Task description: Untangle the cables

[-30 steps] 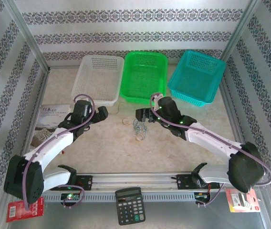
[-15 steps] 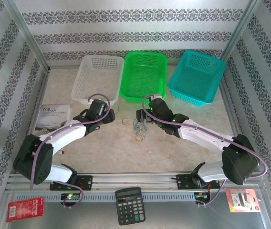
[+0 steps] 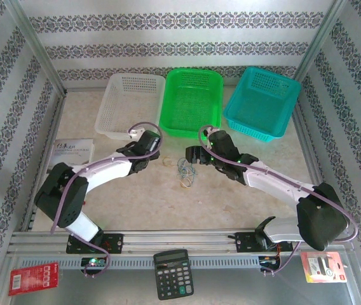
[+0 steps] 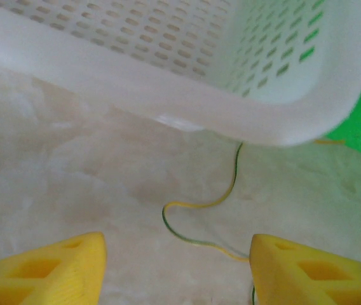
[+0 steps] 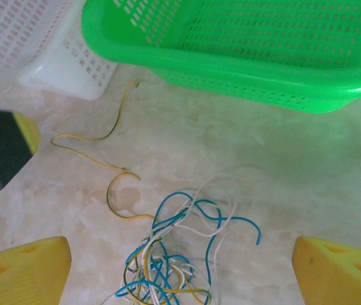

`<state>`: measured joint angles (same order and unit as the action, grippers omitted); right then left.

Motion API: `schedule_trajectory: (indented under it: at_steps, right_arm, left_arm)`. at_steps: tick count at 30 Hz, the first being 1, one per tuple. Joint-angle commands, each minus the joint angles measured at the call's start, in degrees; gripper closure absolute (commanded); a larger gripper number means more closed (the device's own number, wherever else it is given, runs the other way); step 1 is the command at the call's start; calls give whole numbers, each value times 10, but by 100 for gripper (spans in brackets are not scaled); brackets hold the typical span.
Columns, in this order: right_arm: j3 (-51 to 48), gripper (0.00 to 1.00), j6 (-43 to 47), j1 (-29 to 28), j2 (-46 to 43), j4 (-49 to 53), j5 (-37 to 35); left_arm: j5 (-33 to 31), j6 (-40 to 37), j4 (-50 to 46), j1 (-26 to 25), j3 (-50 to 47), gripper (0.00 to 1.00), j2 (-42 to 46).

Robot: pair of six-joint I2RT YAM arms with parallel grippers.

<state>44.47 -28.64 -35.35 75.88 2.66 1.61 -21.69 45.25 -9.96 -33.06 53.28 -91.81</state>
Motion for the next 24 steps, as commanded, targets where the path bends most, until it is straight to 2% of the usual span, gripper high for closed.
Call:
schedule_trajectory:
  at_steps: [1,9,24]
  right_arm:
    - [-10,10,-6,4,-14,-30,30]
    - [-22,11,0,5,-24,-36,30]
    - [-21,13,-7,6,-13,-49,46]
  left_arm:
    - [-37,26,-38,-8,33,43,-32]
    - [-48,-39,-46,-9,55,46,-80]
    - [-58,-52,-47,-8,85,47,-128]
